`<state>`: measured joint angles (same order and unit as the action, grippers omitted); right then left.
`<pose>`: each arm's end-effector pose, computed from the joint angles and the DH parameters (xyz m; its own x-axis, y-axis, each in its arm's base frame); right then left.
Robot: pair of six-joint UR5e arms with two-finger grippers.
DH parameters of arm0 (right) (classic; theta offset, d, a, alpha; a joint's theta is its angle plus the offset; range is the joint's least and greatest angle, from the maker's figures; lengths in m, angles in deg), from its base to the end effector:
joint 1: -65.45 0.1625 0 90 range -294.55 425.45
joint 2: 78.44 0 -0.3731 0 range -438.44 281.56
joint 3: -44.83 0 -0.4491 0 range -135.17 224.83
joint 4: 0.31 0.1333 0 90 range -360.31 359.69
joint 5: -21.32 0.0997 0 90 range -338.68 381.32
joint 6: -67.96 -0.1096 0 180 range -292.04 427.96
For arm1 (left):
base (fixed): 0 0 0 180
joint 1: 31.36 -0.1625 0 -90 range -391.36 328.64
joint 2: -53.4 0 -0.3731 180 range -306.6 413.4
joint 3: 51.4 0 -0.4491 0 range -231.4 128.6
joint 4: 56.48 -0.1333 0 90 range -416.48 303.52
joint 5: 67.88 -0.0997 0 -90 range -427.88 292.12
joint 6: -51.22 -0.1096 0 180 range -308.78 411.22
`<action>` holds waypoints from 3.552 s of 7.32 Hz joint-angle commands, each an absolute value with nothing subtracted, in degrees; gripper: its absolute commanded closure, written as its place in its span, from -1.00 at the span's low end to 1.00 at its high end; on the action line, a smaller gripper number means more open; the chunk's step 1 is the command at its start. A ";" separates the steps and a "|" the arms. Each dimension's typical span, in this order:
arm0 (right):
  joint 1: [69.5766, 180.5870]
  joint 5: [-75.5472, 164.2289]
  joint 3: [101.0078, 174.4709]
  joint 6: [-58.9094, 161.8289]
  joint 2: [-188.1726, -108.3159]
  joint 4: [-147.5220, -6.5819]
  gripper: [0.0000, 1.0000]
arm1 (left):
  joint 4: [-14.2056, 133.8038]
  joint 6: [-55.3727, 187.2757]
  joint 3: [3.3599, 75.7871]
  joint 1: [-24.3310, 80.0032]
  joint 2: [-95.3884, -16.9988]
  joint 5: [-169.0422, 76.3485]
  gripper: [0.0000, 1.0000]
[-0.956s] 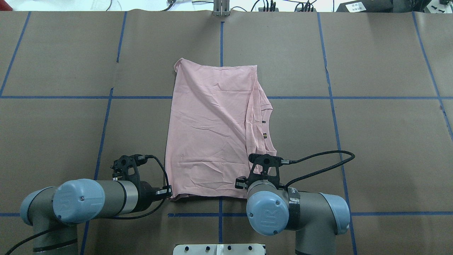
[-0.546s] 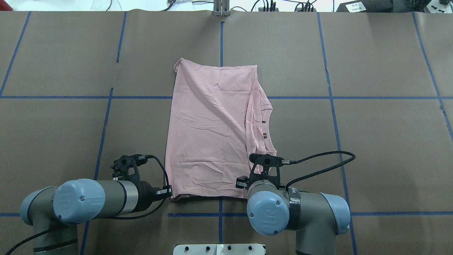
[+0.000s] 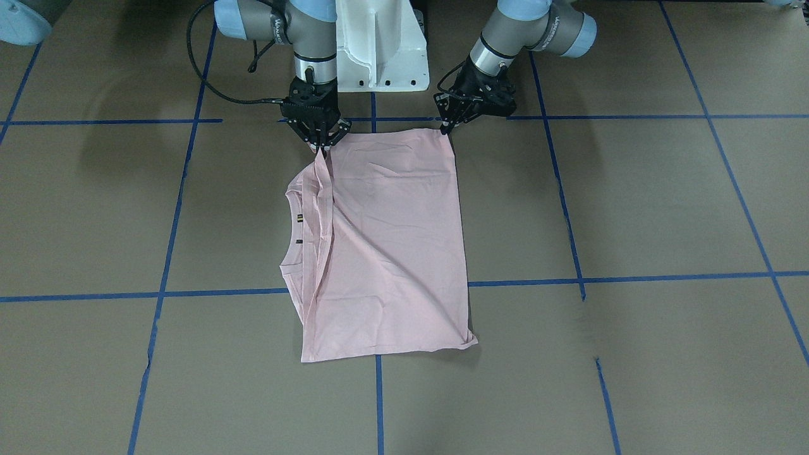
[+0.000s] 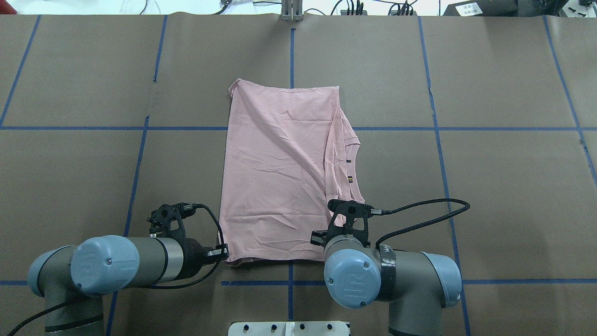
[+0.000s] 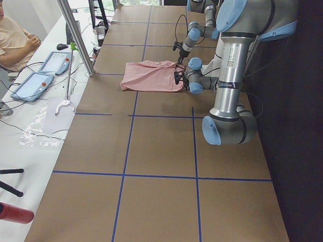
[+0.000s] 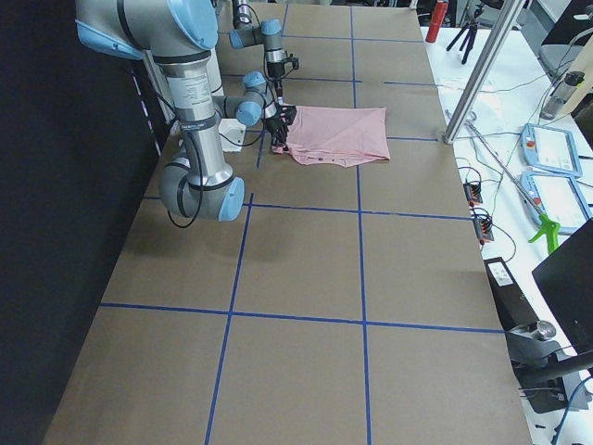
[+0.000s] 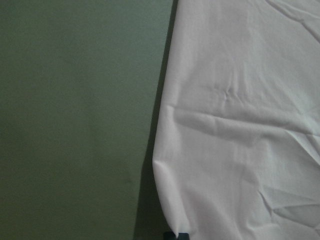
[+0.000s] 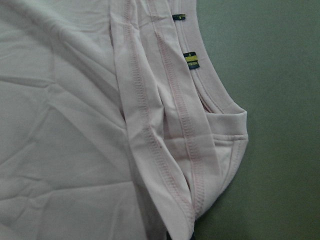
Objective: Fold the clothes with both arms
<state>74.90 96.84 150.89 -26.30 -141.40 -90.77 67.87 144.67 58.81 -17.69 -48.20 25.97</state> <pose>-0.6076 -0.2641 0.1985 0.6994 0.1893 0.6892 -0.3791 0.9158 0.1331 0.5503 -0.2635 0.2443 0.3814 -0.1546 -0.9114 0.1994 0.9765 -0.0821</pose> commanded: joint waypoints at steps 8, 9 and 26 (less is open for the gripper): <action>75.20 103.59 174.67 -25.91 -138.92 -114.83 1.00 | 26.75 142.64 84.87 -15.47 -58.39 34.34 1.00; 76.69 103.50 172.38 -25.47 -138.30 -113.96 1.00 | 26.75 139.15 80.92 -12.75 -60.66 34.51 1.00; 105.78 122.82 121.30 8.44 -121.59 -86.35 -1.00 | 51.27 99.24 38.51 14.33 -68.07 42.84 -1.00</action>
